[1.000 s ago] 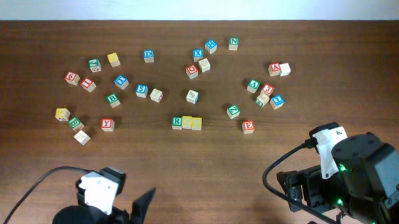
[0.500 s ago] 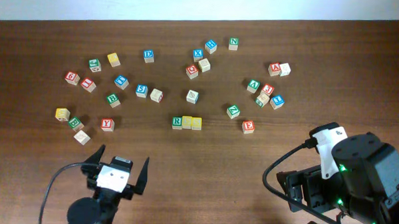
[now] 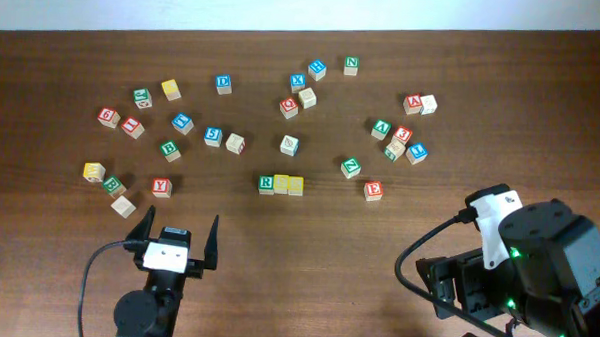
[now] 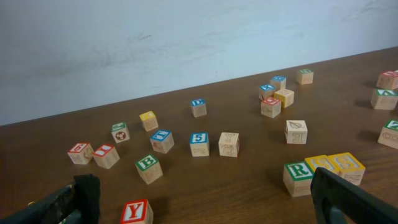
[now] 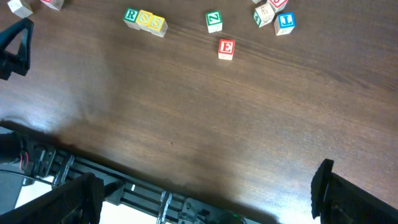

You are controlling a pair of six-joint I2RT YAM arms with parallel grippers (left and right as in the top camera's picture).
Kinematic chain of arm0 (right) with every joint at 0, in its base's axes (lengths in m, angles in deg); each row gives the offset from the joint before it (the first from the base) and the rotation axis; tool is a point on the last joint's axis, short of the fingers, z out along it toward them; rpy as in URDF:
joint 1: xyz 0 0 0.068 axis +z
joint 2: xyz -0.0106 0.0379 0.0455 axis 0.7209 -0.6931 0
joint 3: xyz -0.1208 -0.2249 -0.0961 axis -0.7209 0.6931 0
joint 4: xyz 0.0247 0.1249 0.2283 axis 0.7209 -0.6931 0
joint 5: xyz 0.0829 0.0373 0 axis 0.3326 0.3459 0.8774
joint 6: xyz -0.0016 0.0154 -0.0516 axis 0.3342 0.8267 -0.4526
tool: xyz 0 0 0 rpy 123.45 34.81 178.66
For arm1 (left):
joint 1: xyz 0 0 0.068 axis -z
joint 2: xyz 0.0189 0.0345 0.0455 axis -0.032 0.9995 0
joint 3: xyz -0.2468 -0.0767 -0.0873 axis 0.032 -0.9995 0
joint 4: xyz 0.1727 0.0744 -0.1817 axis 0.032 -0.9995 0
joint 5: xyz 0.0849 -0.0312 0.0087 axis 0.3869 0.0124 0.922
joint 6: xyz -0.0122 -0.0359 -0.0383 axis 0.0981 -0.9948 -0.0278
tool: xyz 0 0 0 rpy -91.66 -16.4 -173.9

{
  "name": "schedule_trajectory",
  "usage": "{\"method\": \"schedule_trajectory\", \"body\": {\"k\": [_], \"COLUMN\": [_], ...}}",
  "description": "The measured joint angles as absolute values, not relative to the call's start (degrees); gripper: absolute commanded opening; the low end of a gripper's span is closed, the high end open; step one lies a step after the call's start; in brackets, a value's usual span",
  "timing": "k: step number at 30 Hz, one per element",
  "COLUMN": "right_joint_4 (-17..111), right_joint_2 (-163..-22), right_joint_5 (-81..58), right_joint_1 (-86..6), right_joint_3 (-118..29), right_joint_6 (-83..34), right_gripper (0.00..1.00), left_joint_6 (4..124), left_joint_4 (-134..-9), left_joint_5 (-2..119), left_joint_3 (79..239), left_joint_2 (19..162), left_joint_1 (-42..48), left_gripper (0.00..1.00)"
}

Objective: Spell out RSS

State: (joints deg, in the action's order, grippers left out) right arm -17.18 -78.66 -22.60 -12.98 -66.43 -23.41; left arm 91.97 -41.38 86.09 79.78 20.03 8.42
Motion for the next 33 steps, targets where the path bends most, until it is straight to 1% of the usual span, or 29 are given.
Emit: {"method": "schedule_trajectory", "body": {"k": [21, 24, 25, 28, 29, 33], "right_joint_4": [-17.2, -16.7, -14.5, 1.4, 10.9, 39.4], "right_joint_2": [-78.7, -78.6, -78.5, -75.3, -72.2, -60.7], "right_joint_5": [-22.6, -22.7, -22.9, -23.1, -22.6, -18.6], "right_joint_1": [-13.0, -13.0, -13.0, -13.4, -14.8, -21.0], "right_joint_3": [-66.4, -66.4, -66.1, -59.3, -52.2, -25.3], "right_joint_6": [-23.4, -25.0, -26.3, -33.9, -37.4, -42.3], "right_gripper": [0.98, 0.98, 0.98, 0.98, 0.98, 0.98], "left_joint_6": [92.0, 92.0, 92.0, 92.0, 91.9, 91.7], "left_joint_4": [-41.4, -41.4, -41.4, -41.4, -41.4, -41.5], "left_joint_5": [86.1, 86.1, 86.1, 86.1, 86.1, 86.1], "left_joint_3": [79.8, 79.8, 79.8, 79.8, 79.8, 79.8], "left_joint_2": [20.0, 20.0, 20.0, 20.0, 20.0, 20.0], "left_joint_1": [8.4, 8.4, 8.4, 8.4, 8.4, 8.4], "left_gripper": [0.99, 0.99, 1.00, 0.99, 1.00, 0.99]}}
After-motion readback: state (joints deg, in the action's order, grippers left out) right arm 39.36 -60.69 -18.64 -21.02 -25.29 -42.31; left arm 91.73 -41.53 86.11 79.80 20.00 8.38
